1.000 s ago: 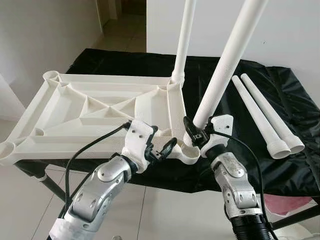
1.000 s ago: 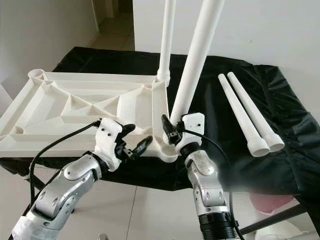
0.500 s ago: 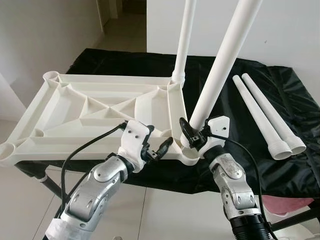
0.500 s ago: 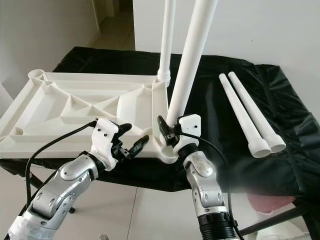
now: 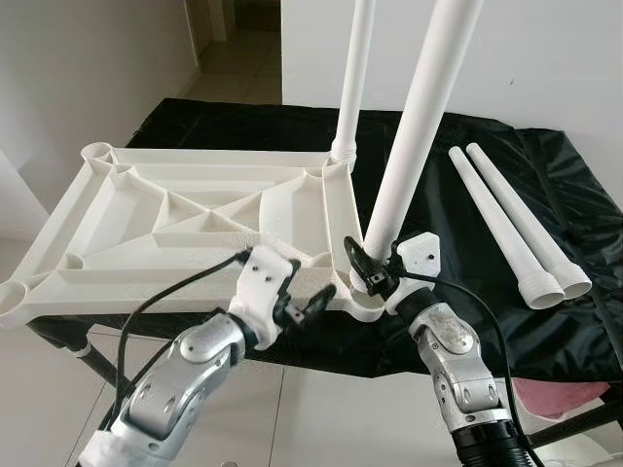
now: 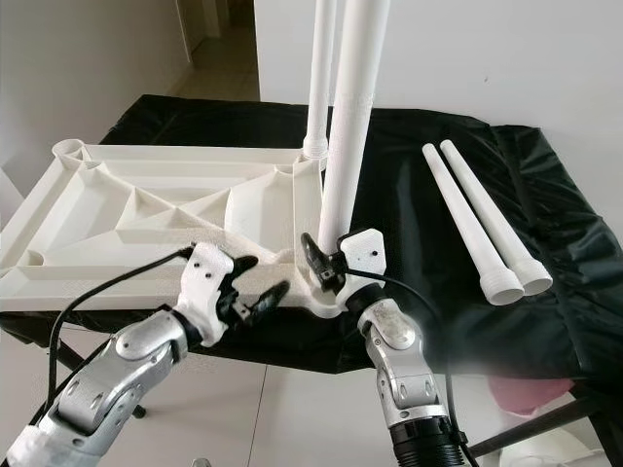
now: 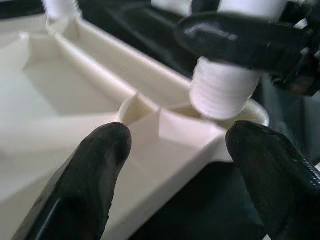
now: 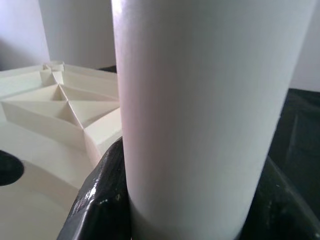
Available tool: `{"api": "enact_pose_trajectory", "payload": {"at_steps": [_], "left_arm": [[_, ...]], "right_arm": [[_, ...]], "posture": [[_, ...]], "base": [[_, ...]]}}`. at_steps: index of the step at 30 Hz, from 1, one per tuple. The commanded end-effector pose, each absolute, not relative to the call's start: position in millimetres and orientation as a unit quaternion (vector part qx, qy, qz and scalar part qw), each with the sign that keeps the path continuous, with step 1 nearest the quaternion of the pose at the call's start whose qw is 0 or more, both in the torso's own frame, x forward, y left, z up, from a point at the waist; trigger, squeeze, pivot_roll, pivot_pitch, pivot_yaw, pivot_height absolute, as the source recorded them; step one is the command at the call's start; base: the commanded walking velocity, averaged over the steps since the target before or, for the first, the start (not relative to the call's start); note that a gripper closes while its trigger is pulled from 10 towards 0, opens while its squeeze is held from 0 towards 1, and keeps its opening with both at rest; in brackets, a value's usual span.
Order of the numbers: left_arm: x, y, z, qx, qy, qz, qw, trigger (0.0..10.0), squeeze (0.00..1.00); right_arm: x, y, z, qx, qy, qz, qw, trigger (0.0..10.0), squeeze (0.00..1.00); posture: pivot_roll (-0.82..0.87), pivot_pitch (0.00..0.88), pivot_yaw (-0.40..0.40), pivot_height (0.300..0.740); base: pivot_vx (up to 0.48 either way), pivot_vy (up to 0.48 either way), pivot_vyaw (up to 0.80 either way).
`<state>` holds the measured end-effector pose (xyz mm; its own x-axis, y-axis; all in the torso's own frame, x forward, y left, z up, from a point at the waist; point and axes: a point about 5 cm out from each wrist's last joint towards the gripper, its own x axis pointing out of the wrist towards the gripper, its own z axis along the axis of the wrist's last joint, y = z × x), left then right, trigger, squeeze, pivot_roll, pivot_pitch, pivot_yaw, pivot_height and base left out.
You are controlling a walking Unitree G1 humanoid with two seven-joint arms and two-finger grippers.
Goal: Building children table
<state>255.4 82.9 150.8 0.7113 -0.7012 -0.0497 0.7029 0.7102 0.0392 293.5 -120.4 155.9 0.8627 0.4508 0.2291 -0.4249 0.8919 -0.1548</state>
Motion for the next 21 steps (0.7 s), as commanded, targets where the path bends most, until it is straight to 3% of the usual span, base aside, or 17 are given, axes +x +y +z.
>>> {"api": "enact_pose_trajectory", "payload": {"at_steps": [1,21], "left_arm": [[242.5,76.1,147.5,0.024,0.031,-0.481,0.876,10.0,0.00],[237.0,81.5,147.7,0.040,0.048,-0.493,0.868,10.0,0.00]], "right_arm": [[293.8,-117.6,153.9,-0.047,-0.134,0.237,0.961,10.0,0.00],[284.0,-118.3,125.4,-0.083,-0.107,0.264,0.955,10.0,0.00]], "posture": [[0.04,0.083,-0.003,0.740],[0.07,0.075,-0.009,0.740]], "base": [[0.000,0.000,0.00],[0.000,0.000,0.00]]}}
